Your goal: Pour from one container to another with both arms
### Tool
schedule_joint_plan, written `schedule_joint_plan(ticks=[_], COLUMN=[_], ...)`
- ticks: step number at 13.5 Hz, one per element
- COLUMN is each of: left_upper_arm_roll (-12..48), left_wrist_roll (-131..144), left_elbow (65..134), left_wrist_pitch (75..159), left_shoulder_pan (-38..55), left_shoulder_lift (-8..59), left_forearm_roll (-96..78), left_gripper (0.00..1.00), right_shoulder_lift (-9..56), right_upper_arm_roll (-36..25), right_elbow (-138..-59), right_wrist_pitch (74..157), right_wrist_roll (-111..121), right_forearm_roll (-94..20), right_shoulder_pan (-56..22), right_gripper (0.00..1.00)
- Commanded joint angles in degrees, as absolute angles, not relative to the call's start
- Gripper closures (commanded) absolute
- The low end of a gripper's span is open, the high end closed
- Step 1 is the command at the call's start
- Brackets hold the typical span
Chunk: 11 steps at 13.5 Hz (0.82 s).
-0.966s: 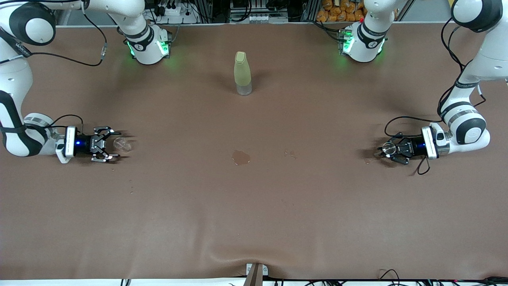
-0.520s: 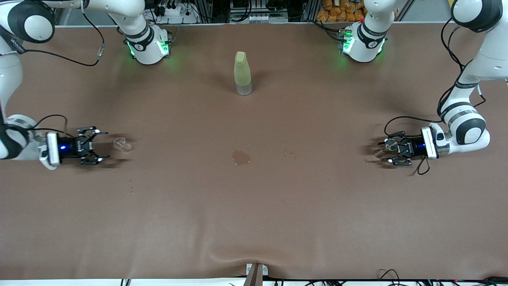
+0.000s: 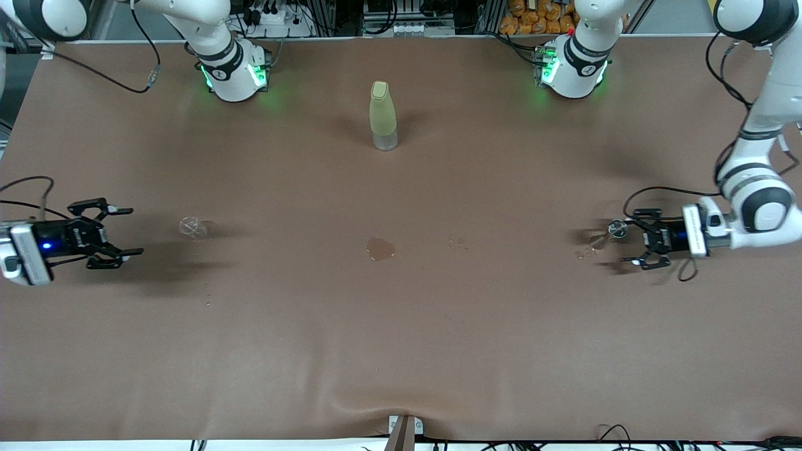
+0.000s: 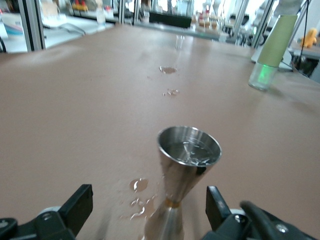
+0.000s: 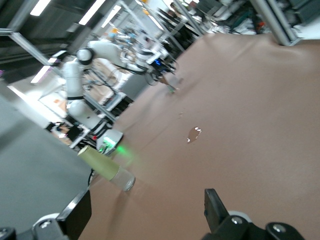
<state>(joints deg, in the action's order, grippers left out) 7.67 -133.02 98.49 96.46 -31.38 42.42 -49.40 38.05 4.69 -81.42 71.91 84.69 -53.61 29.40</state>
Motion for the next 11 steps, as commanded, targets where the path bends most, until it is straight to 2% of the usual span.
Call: schedule_joint_plan(ticks=[1, 5, 8, 11], left_upper_arm_roll=[7.73, 8.00, 8.87, 11.76], left_wrist_roll=[-123.62, -103.58, -87.00, -71.82], left_elbow=[94.41, 91.58, 90.97, 83.88], left_wrist_pitch=[92.56, 90.26, 90.35, 90.09], left_shoulder_pan=[-32.25, -32.78, -32.26, -29.97], left_shoulder_lift=[39.21, 32.72, 26.56, 24.79], left_forearm_roll=[-43.52, -37.46, -31.93, -21.30], left_gripper=[0.00, 0.00, 0.00, 0.00], right_shoulder_lift=[29.11, 15.76, 12.05, 10.64], right_upper_arm_roll=[3.96, 3.96, 3.96, 4.31], right_elbow=[-84.02, -90.33, -90.79, -90.53], right_wrist_pitch=[76.88, 89.01, 94.46, 96.42], right_wrist_roll=[72.82, 49.71, 33.03, 19.80], right_forearm_roll=[-51.25, -38.44, -27.03, -13.73], right_shoulder_pan=[25.51, 18.30, 13.73, 10.99], right_gripper=[0.00, 0.00, 0.00, 0.00])
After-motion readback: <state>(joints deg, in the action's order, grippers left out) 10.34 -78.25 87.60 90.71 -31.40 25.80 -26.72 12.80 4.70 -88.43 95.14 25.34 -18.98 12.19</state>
